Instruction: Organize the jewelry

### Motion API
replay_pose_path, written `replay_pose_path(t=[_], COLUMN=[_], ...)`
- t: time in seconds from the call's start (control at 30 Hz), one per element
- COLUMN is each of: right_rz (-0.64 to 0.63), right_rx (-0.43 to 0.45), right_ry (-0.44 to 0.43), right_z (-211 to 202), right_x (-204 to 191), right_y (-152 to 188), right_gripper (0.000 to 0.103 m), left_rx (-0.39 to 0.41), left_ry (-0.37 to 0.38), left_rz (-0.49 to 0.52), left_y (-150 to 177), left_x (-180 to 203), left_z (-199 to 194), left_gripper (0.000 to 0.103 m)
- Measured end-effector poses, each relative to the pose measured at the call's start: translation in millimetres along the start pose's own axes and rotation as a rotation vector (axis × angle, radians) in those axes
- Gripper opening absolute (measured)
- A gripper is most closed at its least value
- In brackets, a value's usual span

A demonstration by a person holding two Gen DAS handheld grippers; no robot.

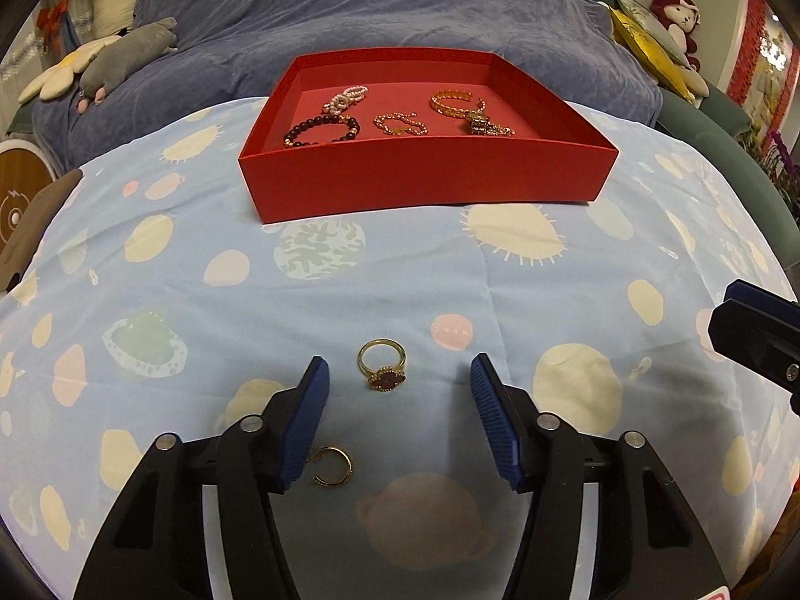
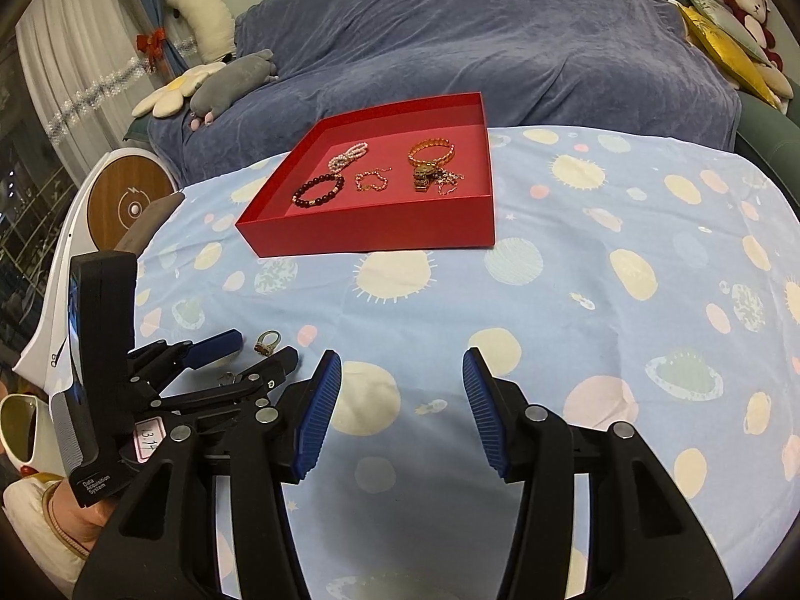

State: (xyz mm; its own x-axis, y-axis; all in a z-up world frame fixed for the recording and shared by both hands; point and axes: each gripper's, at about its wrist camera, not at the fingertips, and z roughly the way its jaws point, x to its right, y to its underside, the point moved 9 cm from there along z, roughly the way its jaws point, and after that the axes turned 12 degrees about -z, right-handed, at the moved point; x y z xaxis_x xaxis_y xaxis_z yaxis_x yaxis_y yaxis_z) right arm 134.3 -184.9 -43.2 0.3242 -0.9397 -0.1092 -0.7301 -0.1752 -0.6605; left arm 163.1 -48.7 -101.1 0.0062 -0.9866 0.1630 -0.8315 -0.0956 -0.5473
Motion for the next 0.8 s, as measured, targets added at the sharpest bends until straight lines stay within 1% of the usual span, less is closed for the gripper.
replay_pose_path(t=[0.1,0.13,0.2,0.27,0.53,0.6,0.67,0.8], right_rz=[0.002,0.002,0.001,-0.002,-0.024,-0.038,-0.059,-0.116], right_rx=[0.001,0.001,0.000,-0.001,-0.005,-0.006,-0.007,-0.024], right_ry=[-0.001,-0.002,-0.003,-0.005,-0.027,-0.043,-0.065,-0.112], right_z=[-0.1,-0.2,-0.3,0.0,3.9,5.6,8.3,18.4], right_x=[0.3,0.3,0.0,-1.1,-14.6,-22.8,-35.2,-66.9], right_y=[-0.6,-0.6,-0.4,-0.2,-1.0,-2.3,-3.2,-0.5], right_gripper=[0.049,0.049,0.049,0.049,0.049,0.049,0.049,0.049], left_rx=[0.013,0.015,0.017,0.016,0.018,0.027,0.033,0.078], left_ry=[-0.013,-0.014,-0.012,-0.012,0.009,0.021,0.036,0.049], left_rz=[0.006,0.004,-0.004,-0.005,-0.014,-0.032,-0.064,-0.116], left_y=[-1.3,-2.2,-3.3,-4.3,-5.4,-10.7,-17.9,-32.3], left_x=[-1.1,-1.8,-3.8,-5.3,-8.9,-14.7,-23.4,-46.2], left_z=[1.5,1.5,1.2,0.9,-8.2,-16.7,-26.4,-47.7], left_gripper=[0.043,0.039,0.030,0.017,0.017,0.000,0.000,0.000])
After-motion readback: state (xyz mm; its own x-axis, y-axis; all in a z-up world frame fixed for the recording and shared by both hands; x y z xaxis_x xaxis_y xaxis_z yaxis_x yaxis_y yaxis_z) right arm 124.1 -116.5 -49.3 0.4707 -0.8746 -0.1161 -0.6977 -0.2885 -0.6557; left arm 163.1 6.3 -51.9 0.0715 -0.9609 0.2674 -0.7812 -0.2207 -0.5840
